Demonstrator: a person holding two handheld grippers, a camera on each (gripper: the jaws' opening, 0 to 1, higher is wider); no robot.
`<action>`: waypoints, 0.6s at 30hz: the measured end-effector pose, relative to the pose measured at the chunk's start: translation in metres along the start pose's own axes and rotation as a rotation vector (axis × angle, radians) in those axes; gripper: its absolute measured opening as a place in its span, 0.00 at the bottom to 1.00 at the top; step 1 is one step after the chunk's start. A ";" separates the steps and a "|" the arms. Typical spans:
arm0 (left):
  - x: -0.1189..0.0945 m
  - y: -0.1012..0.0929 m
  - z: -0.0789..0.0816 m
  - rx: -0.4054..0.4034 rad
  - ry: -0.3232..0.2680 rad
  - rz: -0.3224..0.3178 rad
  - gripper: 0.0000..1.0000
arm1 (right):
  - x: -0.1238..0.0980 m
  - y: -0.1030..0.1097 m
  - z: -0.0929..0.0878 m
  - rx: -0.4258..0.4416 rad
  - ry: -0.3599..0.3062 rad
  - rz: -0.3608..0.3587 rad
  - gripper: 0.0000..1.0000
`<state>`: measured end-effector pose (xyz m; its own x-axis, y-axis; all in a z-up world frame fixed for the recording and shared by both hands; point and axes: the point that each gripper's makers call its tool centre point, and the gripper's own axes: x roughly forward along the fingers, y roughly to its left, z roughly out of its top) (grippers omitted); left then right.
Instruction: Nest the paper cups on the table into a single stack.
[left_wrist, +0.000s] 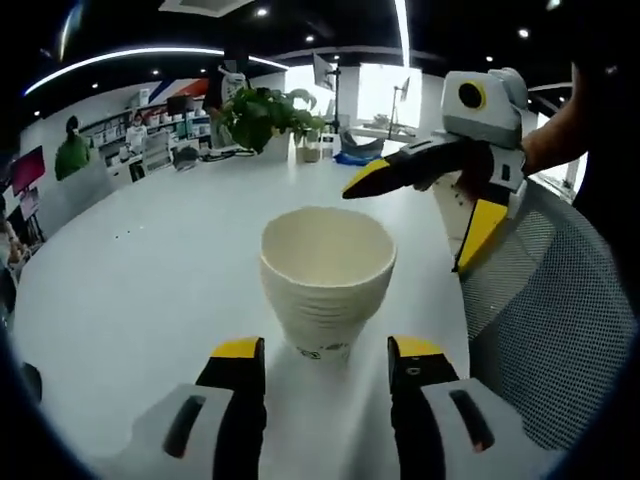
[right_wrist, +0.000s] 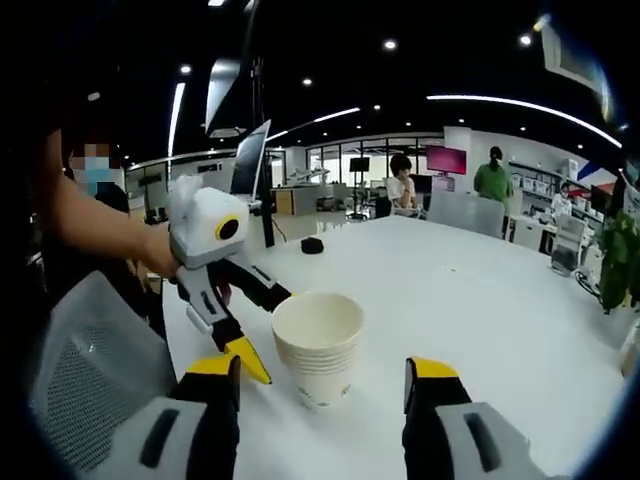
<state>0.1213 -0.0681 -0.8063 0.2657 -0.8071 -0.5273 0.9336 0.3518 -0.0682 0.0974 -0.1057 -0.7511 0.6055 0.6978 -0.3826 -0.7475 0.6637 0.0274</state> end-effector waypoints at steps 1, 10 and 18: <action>0.001 -0.001 0.000 0.001 -0.002 -0.002 0.45 | 0.004 0.000 0.000 -0.001 -0.001 0.003 0.64; 0.016 0.001 0.006 -0.028 -0.064 -0.006 0.40 | 0.030 -0.003 0.004 0.000 -0.014 0.019 0.58; 0.020 0.001 0.012 -0.009 -0.094 -0.015 0.36 | 0.039 -0.002 0.002 -0.008 -0.008 0.037 0.50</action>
<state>0.1307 -0.0898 -0.8071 0.2731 -0.8533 -0.4443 0.9357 0.3427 -0.0831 0.1236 -0.0794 -0.7647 0.5799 0.7237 -0.3741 -0.7713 0.6356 0.0339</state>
